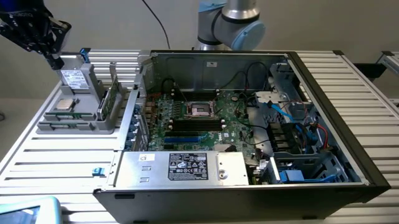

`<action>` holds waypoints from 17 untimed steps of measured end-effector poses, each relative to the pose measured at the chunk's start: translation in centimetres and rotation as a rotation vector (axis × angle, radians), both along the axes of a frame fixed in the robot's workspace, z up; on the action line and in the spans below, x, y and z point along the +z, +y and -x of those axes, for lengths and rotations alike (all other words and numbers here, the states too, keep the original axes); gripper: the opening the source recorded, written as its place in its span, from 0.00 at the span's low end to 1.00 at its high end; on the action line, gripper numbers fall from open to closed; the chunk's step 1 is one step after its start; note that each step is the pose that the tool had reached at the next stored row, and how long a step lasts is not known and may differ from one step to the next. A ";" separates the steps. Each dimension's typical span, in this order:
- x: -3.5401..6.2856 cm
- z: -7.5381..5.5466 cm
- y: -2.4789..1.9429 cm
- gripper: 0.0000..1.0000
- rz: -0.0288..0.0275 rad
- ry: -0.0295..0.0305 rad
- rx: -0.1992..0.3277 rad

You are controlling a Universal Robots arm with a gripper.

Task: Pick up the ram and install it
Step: 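Reach for the ram, then pick up the ram and move it above insertion slot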

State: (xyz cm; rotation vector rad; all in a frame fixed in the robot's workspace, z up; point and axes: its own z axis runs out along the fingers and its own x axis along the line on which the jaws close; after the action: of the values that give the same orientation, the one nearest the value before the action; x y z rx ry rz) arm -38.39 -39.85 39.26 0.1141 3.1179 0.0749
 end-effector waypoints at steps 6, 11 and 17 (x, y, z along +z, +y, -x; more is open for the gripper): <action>-0.02 1.9 0.17 0.11 0.0000 0.0000 -0.001; -0.11 2.4 0.58 0.11 -0.0001 0.0000 -0.002; -0.11 2.4 0.62 0.11 -0.0002 0.0001 -0.002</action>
State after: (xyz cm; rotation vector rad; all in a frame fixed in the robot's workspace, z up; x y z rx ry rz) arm -40.80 -39.22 39.15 0.1167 3.1179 0.0752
